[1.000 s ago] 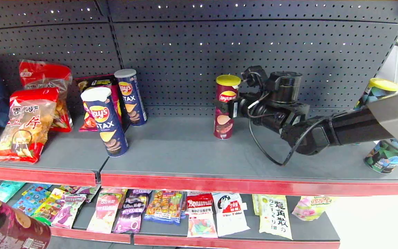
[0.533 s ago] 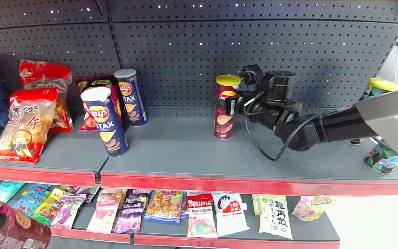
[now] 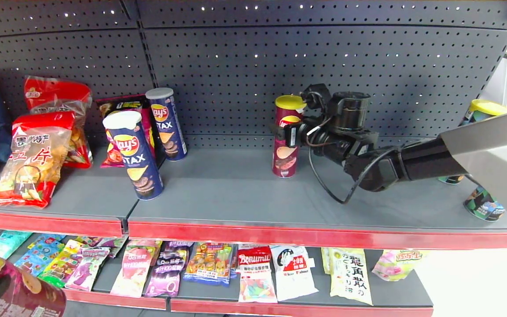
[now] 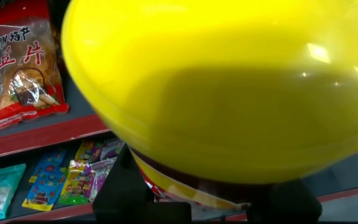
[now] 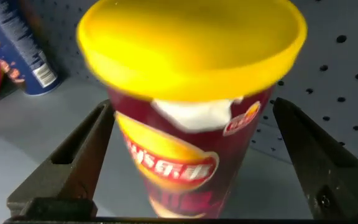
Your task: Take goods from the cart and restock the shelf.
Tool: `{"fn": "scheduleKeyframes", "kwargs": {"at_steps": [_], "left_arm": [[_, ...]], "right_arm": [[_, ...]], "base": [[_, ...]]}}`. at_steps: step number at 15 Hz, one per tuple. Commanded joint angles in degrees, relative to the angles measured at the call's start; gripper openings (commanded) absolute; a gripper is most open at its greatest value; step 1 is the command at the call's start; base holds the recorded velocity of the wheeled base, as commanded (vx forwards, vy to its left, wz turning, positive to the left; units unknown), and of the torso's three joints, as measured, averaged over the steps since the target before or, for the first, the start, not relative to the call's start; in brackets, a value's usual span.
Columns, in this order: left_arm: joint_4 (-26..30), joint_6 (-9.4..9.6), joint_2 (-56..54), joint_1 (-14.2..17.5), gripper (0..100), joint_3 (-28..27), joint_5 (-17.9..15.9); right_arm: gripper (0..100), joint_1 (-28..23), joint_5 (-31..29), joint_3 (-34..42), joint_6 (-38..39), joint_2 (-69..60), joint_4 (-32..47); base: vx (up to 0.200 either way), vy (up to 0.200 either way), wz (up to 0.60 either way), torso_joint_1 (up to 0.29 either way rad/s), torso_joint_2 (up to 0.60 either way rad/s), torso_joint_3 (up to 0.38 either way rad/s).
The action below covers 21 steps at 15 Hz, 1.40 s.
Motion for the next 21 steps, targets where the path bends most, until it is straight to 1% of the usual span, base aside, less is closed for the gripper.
{"fn": "scheduleKeyframes", "kwargs": {"at_steps": [1,2,12,13,18,20,21], "left_arm": [[0.0,0.01,0.1,0.0,0,0.0,0.0],[0.0,0.01,0.1,0.0,0,0.0,0.0],[0.0,0.01,0.0,0.0,0,0.0,0.0],[0.0,0.01,0.0,0.0,0,0.0,0.0],[0.0,-0.07,-0.1,0.0,0,0.2,0.0],[0.0,-0.07,0.0,0.0,0,0.2,-0.1],[0.0,-0.07,0.0,0.0,0,0.2,-0.1]], "right_arm": [[100,0.0,-0.6,-1.3,0.0,1.1,0.0],[100,0.0,-0.7,-2.5,0.0,1.7,0.0],[100,-0.1,-1.2,-3.7,0.0,2.6,1.4],[0,-0.1,-1.3,-3.7,0.0,2.9,1.3],[0,0.1,-1.8,-3.6,0.0,2.9,1.3],[0,0.7,-3.7,-2.5,-0.1,1.4,1.4],[0,1.7,-6.0,1.1,-0.5,-2.1,2.4]], "base": [[0.000,0.000,0.00,0.000,0.00,0.000],[0.000,0.000,0.00,0.000,0.00,0.000],[0.000,0.000,0.00,0.000,0.00,0.000],[0.000,0.000,0.00,0.000,0.00,0.000],[0.000,0.000,0.00,0.000,0.00,0.000],[0.000,0.000,0.00,0.000,0.00,0.000],[0.000,0.000,0.00,0.000,0.00,0.000]]}}
